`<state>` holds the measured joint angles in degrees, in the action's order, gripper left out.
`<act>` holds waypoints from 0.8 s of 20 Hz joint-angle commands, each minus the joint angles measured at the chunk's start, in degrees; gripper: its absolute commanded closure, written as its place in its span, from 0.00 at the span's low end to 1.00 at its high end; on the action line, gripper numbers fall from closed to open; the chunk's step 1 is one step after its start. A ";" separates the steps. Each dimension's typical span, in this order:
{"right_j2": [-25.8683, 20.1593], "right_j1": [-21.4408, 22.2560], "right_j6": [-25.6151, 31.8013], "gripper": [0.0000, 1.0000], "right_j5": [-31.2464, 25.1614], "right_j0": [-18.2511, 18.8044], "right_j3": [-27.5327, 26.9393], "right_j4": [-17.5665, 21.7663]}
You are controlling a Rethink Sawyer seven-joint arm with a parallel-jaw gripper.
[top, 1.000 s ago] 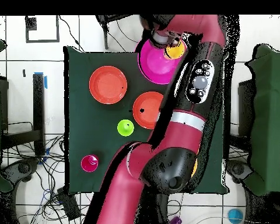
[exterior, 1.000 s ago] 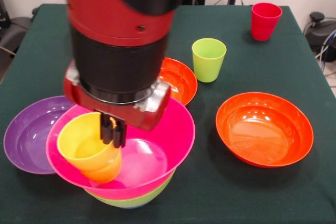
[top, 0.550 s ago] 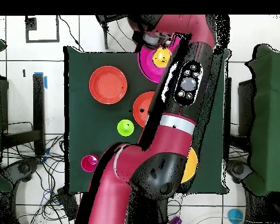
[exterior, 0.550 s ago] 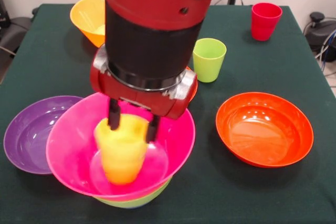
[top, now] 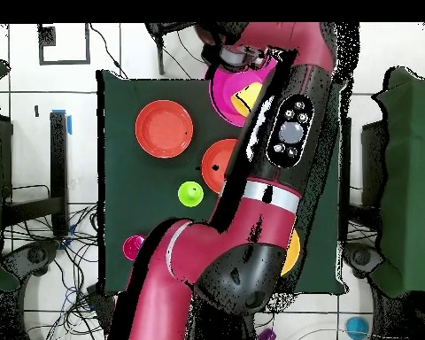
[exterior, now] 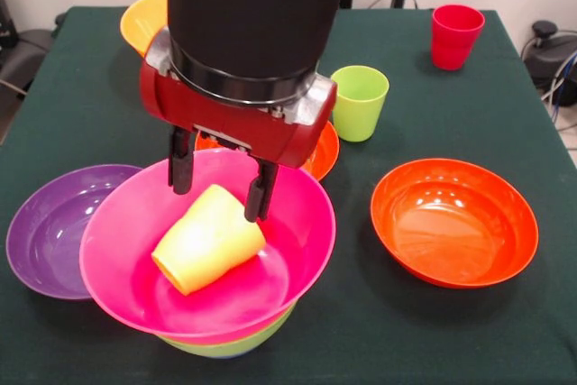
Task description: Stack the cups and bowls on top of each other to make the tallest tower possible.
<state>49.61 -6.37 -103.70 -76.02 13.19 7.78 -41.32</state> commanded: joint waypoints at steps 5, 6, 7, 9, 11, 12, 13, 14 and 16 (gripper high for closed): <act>-7.76 -0.44 15.79 0.00 1.73 0.55 3.53 5.42; -7.63 -0.58 15.77 0.00 1.56 0.71 3.17 5.31; -7.59 -0.65 15.75 0.00 1.52 0.80 3.04 5.36; -7.61 -0.76 15.72 0.00 1.47 0.88 2.86 5.35; -7.71 -0.64 15.61 0.00 1.52 0.80 2.93 5.57; -7.85 -0.32 15.42 0.00 1.42 0.61 3.28 5.88; -7.91 -0.02 15.24 0.00 1.35 0.41 3.57 6.19; -8.02 0.15 15.05 0.00 1.28 0.29 3.80 6.32; -8.54 0.45 14.62 0.00 1.42 -0.14 4.51 6.80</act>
<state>46.71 -5.74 -103.70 -76.01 13.45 7.83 -39.80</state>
